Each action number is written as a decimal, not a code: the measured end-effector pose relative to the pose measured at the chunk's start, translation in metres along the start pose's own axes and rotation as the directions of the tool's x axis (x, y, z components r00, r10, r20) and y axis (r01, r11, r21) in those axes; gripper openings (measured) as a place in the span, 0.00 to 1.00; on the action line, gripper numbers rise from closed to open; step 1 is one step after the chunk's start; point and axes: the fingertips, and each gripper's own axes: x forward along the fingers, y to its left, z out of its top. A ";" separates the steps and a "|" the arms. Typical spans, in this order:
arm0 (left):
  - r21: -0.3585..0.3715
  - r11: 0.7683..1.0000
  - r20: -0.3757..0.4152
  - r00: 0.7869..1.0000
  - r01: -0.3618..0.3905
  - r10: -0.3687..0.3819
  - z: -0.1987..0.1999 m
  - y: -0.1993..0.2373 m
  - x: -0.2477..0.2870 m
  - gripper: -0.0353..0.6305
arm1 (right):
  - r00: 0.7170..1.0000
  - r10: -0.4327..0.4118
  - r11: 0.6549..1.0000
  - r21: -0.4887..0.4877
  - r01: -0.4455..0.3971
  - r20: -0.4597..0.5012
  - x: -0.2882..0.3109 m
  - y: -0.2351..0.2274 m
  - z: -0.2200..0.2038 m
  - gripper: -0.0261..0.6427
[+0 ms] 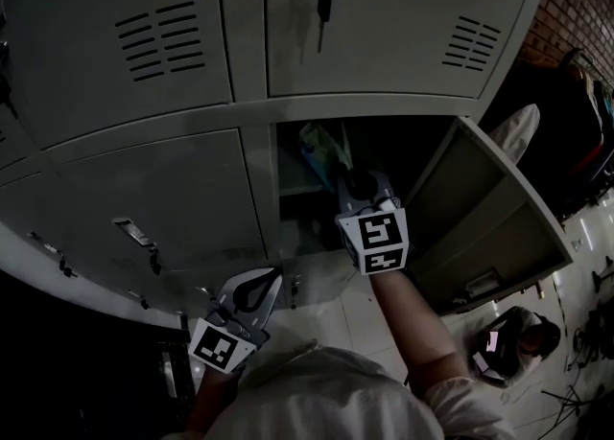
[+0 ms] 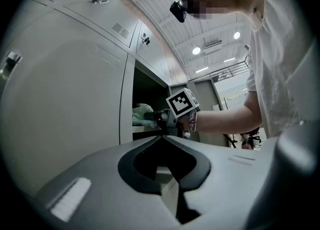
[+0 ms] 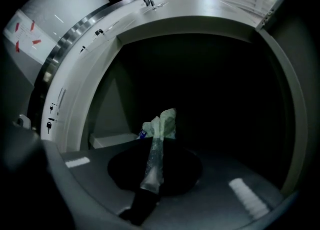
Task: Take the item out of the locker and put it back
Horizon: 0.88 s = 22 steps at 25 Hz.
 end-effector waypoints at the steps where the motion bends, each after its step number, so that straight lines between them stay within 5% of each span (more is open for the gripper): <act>1: -0.003 1.000 0.001 1.000 0.000 0.000 0.001 0.000 -0.003 0.05 | 1.000 -0.003 1.000 0.003 0.003 0.008 -0.003 0.000 0.002 0.06; 9: 0.004 1.000 0.009 1.000 -0.014 0.014 0.005 0.007 -0.034 0.05 | 0.988 0.007 0.999 0.047 -0.014 0.153 -0.088 0.039 0.019 0.05; 16: -0.035 0.996 0.070 0.994 -0.079 0.081 0.012 0.012 -0.069 0.05 | 1.000 -0.010 0.988 0.155 0.007 0.018 -0.178 0.099 -0.045 0.05; 22: -0.019 0.998 0.065 0.996 -0.067 0.068 0.015 -0.023 -0.087 0.05 | 0.999 0.036 0.989 0.139 -0.039 0.029 -0.213 0.127 -0.042 0.05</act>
